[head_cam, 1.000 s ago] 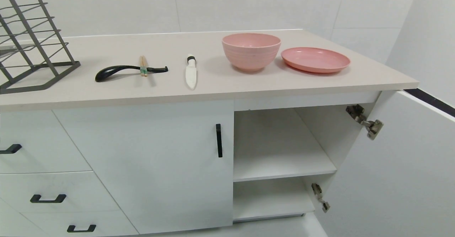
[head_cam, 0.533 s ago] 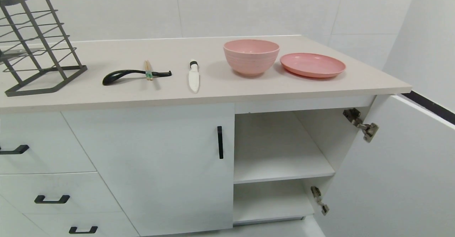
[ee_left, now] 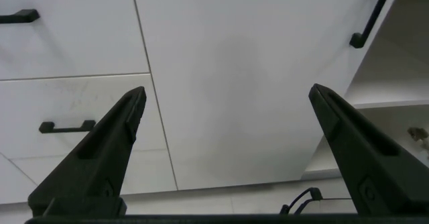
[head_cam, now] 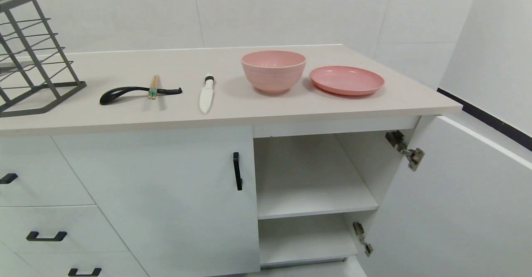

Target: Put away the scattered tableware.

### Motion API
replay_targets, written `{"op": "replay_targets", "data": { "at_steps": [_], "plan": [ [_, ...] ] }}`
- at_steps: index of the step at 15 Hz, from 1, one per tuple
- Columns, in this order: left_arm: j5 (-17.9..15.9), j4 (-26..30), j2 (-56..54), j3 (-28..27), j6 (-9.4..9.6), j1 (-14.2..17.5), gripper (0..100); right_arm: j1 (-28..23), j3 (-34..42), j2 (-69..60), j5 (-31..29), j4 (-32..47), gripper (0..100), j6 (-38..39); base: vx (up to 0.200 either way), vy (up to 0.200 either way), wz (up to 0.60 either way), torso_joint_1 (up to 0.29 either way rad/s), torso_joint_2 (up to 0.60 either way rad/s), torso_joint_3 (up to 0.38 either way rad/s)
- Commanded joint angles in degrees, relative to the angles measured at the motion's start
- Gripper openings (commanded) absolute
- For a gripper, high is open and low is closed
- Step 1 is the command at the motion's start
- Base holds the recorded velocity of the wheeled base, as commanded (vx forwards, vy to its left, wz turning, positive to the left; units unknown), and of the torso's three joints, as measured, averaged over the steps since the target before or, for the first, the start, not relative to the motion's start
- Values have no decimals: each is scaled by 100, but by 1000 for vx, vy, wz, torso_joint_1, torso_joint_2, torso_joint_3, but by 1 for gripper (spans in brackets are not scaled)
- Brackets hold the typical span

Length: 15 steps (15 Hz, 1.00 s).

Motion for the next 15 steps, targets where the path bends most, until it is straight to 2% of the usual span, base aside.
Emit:
{"op": "replay_targets", "data": {
  "at_steps": [1,4,10,13,15],
  "plan": [
    [3,4,9,0,2,1,100,1,-2,-2,5,-2,100,0,0,0,0,0,0,0],
    [3,4,9,0,2,1,100,1,-2,-2,-4,-2,100,0,0,0,0,152,-147,-54],
    [3,4,9,0,-42,1,100,1,-2,-2,5,-2,100,0,0,0,0,245,-490,-219],
    [3,4,9,0,-51,1,100,1,-2,-2,5,-2,100,0,0,0,0,95,-469,-217],
    [3,4,9,0,-42,1,100,1,-2,-2,-4,-2,100,0,0,0,0,271,-503,-222]
  ]
}}
